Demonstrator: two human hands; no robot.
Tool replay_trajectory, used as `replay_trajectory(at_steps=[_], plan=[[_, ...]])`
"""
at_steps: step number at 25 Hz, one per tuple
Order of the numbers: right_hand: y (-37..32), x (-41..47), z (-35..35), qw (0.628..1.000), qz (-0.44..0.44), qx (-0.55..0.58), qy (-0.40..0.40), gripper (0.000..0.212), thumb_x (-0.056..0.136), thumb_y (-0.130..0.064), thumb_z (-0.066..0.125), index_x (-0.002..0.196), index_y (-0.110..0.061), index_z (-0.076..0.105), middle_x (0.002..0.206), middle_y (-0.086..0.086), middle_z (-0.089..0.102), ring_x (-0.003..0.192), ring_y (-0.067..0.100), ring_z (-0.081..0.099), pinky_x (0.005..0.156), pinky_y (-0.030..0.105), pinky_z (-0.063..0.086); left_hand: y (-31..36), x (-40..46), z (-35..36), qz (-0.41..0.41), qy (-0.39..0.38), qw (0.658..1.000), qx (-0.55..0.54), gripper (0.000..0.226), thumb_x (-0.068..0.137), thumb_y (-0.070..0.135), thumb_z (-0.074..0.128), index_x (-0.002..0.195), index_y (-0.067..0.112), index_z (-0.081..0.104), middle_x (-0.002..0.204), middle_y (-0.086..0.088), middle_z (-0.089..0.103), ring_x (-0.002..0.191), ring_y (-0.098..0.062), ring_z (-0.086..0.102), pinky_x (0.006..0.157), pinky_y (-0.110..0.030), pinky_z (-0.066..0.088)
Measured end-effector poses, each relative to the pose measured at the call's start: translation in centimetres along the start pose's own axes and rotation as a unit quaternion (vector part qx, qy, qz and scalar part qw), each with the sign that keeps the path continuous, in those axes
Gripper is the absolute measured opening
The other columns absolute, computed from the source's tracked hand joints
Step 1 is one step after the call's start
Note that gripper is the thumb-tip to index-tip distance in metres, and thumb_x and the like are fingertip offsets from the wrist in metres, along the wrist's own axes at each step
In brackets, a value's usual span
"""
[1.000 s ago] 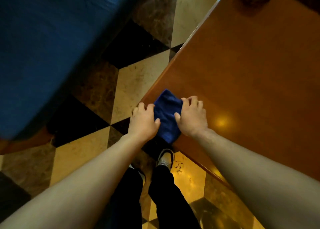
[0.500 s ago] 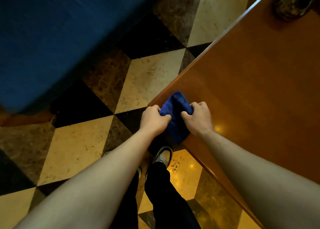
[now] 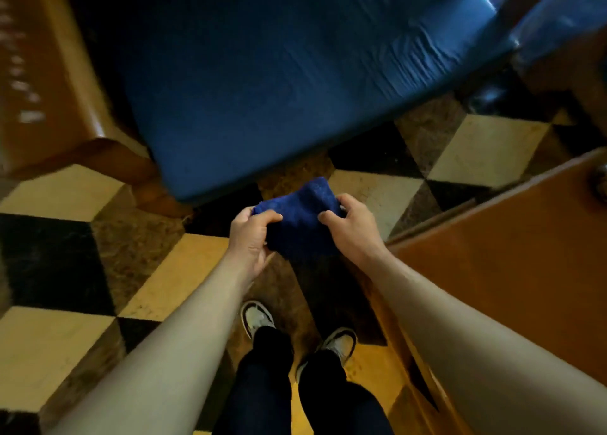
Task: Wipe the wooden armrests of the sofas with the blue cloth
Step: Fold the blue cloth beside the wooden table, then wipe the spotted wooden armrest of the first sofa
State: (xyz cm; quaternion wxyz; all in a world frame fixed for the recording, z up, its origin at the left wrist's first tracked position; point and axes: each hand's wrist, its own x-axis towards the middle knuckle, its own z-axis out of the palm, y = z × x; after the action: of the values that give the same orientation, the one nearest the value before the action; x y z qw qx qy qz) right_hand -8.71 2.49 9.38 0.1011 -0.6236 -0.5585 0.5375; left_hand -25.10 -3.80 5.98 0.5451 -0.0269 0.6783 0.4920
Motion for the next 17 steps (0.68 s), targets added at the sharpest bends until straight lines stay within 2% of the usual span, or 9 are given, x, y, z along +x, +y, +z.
replay_trajectory(at_steps=[3,5,8,11,14,16,17], plan=[[-7.6,0.4,5.0,0.999,-0.045,-0.020,-0.022,0.014,0.093,-0.022,0.062,0.105,-0.017,0.066,0.100,0.002,0.073,0.096,0.022,0.069,0.091,0.051,0.056,6.0,-0.3,-5.9,0.043,0.019,0.999,-0.028,0.027,0.079,-0.007,0.065,0.092,0.016,0.064,0.093,-0.012,0.076,0.087,-0.033,0.072,0.074,-0.045,0.058],[-12.3,0.2,8.9,0.996,-0.066,-0.030,-0.049,0.011,0.094,-0.025,0.062,0.103,-0.018,0.064,0.099,0.000,0.072,0.095,0.023,0.069,0.089,0.050,0.057,9.9,-1.0,-10.7,0.095,0.060,0.994,0.001,0.027,0.078,-0.004,0.068,0.094,0.018,0.065,0.103,-0.015,0.075,0.100,-0.039,0.071,0.086,-0.053,0.058],[-17.9,-0.1,14.7,0.990,-0.088,-0.055,-0.091,0.006,0.097,-0.025,0.063,0.100,-0.021,0.059,0.097,-0.002,0.068,0.096,0.023,0.067,0.082,0.044,0.056,14.7,-2.6,-17.4,0.164,0.120,0.978,0.049,0.031,0.078,0.000,0.070,0.099,0.022,0.066,0.105,-0.008,0.075,0.102,-0.032,0.071,0.090,-0.052,0.059],[-21.9,-0.4,19.7,0.985,-0.094,-0.064,-0.132,0.008,0.099,-0.027,0.061,0.101,-0.032,0.056,0.100,-0.005,0.065,0.093,0.016,0.065,0.078,0.038,0.057,18.0,-3.5,-22.8,0.193,0.158,0.964,0.089,0.035,0.083,0.002,0.070,0.113,0.018,0.063,0.112,-0.006,0.072,0.104,-0.025,0.069,0.094,-0.048,0.057],[-25.3,0.1,23.6,0.977,-0.115,-0.083,-0.157,0.012,0.099,-0.027,0.061,0.110,-0.027,0.056,0.105,-0.002,0.066,0.093,0.017,0.066,0.074,0.036,0.058,20.7,-3.2,-26.8,0.204,0.179,0.952,0.140,0.033,0.090,0.008,0.067,0.119,0.021,0.060,0.120,-0.004,0.068,0.110,-0.022,0.065,0.096,-0.043,0.055],[-26.9,1.0,25.4,0.974,-0.128,-0.091,-0.163,0.013,0.099,-0.024,0.060,0.111,-0.027,0.055,0.107,-0.001,0.066,0.090,0.013,0.064,0.064,0.028,0.053,22.1,-2.3,-28.2,0.207,0.179,0.945,0.180,0.028,0.093,0.011,0.065,0.118,0.024,0.058,0.122,-0.002,0.066,0.114,-0.023,0.063,0.100,-0.046,0.054],[-27.5,1.8,26.0,0.973,-0.136,-0.093,-0.164,0.014,0.099,-0.023,0.060,0.111,-0.026,0.055,0.107,-0.001,0.066,0.089,0.011,0.063,0.064,0.027,0.051,22.7,-1.7,-28.5,0.208,0.177,0.943,0.192,0.027,0.094,0.012,0.064,0.118,0.023,0.058,0.122,-0.002,0.066,0.114,-0.024,0.063,0.100,-0.048,0.054]])
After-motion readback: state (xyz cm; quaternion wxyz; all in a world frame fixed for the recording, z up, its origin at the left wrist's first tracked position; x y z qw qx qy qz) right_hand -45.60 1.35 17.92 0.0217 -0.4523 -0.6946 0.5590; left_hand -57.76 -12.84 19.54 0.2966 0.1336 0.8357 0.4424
